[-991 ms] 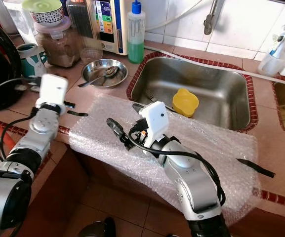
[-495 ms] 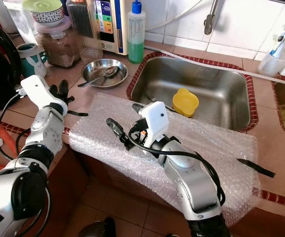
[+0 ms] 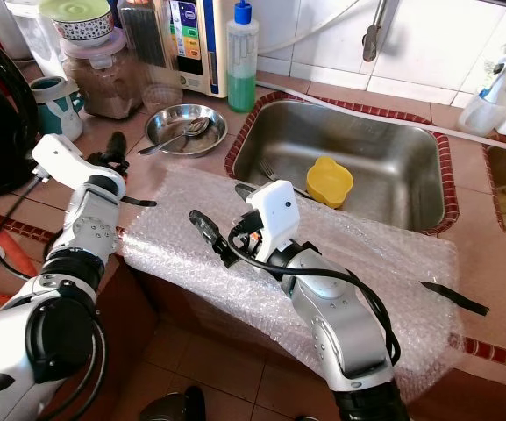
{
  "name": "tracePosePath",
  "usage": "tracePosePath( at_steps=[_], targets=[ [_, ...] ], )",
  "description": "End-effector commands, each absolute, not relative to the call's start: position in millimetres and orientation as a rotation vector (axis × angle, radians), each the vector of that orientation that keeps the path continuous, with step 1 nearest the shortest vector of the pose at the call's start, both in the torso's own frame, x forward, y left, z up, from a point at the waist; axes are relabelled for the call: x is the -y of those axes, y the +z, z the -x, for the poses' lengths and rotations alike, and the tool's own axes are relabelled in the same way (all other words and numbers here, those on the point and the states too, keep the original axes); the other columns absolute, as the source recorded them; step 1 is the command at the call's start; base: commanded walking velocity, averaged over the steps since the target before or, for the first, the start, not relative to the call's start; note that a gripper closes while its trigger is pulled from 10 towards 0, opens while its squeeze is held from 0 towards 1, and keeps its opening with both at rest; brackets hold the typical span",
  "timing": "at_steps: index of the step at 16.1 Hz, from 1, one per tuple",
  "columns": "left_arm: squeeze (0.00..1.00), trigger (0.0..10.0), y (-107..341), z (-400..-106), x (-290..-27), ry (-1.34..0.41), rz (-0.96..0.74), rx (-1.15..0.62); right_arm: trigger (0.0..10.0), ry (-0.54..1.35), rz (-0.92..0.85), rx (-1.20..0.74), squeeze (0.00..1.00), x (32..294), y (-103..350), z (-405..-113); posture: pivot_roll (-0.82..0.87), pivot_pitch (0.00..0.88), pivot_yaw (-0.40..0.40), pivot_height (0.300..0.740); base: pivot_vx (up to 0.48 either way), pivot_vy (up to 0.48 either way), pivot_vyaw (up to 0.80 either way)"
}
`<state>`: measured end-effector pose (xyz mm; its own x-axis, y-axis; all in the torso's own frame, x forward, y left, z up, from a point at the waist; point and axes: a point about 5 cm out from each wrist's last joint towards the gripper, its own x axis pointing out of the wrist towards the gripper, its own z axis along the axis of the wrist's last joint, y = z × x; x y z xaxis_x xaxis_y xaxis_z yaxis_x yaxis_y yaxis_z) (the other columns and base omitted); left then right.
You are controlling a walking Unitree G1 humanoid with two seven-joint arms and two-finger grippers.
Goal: Kitchen organization
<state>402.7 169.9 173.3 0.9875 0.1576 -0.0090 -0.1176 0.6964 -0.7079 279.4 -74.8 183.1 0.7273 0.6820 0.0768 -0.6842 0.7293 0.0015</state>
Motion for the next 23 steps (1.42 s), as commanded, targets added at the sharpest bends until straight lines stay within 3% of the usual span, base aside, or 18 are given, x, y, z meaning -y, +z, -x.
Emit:
tracePosePath(
  at_steps=[1,3,9,10,11,16,19,23],
  targets=[
    [1.00,10.0,176,-404,-165,0.127,0.844,0.047,10.0,0.760,-0.028,0.077,0.00,74,184,-279,-0.04,0.111,0.004,0.740,0.000,0.000,0.00],
    [1.00,10.0,170,-404,-154,0.098,0.938,-0.003,10.0,0.760,-0.029,0.076,0.00,73,184,-279,-0.04,0.112,0.005,0.740,0.000,0.000,0.00],
    [1.00,10.0,168,-405,-151,0.096,1.004,-0.046,10.0,0.755,-0.029,0.074,0.00,74,184,-278,-0.05,0.117,0.008,0.740,0.000,0.000,0.00],
    [0.96,10.0,169,-405,-152,0.097,1.005,-0.044,10.0,0.754,-0.030,0.074,0.00,74,184,-278,-0.05,0.118,0.008,0.740,0.000,0.000,0.00],
    [0.00,10.0,169,-405,-154,0.101,1.001,-0.044,10.0,0.753,-0.030,0.074,0.00,74,184,-277,-0.05,0.119,0.009,0.740,0.000,0.000,0.00],
    [0.00,9.8,173,-409,-153,0.078,0.996,-0.050,10.0,0.747,-0.031,0.073,0.00,75,184,-276,-0.06,0.126,0.010,0.740,0.000,0.000,0.00],
    [0.00,0.0,172,-409,-150,0.070,0.997,-0.067,10.0,0.741,-0.033,0.072,0.00,76,184,-275,-0.07,0.132,0.017,0.740,0.000,0.000,0.00],
    [0.00,0.0,167,-408,-147,0.070,1.006,-0.094,10.0,0.736,-0.035,0.070,0.00,76,184,-274,-0.07,0.135,0.020,0.740,0.000,0.000,0.00]
  ],
)
